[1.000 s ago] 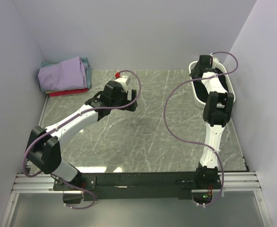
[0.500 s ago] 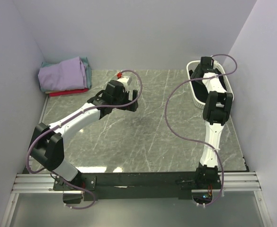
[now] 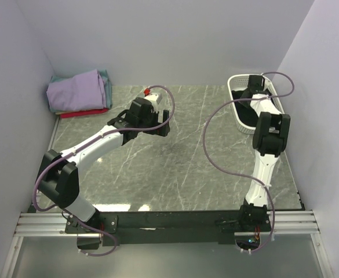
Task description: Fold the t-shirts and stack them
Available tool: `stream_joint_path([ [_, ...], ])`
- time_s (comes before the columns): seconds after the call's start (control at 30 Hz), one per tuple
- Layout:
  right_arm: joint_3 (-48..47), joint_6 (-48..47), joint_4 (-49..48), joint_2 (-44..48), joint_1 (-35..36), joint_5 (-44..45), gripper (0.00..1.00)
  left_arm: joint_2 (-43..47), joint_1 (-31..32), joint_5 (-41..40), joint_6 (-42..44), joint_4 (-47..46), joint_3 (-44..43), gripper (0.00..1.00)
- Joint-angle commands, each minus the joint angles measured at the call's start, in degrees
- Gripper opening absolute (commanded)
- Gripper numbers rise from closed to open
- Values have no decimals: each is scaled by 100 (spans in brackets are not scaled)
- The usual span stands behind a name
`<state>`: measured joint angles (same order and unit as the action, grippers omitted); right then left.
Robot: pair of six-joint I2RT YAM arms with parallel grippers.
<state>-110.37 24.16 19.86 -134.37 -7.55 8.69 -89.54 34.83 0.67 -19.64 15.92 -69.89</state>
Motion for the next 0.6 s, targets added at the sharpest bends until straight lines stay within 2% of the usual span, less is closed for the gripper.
stream_joint_path([
  [0.0, 656, 273, -807, 1043, 96, -218, 0, -20, -29, 197, -14, -81, -245, 100],
  [0.27, 1878, -8, -1738, 2792, 684, 466, 0, -55, -20, 338, -84, -124, -271, 99],
  [0.5, 2133, -473, -1915, 3986, 1176, 1546, 0, 138, -20, 373, -119, -168, -201, 99],
  [0.57, 2142, -614, -1977, 4242, 1335, 1592, 0, 191, -20, 399, -137, -186, -166, 99],
])
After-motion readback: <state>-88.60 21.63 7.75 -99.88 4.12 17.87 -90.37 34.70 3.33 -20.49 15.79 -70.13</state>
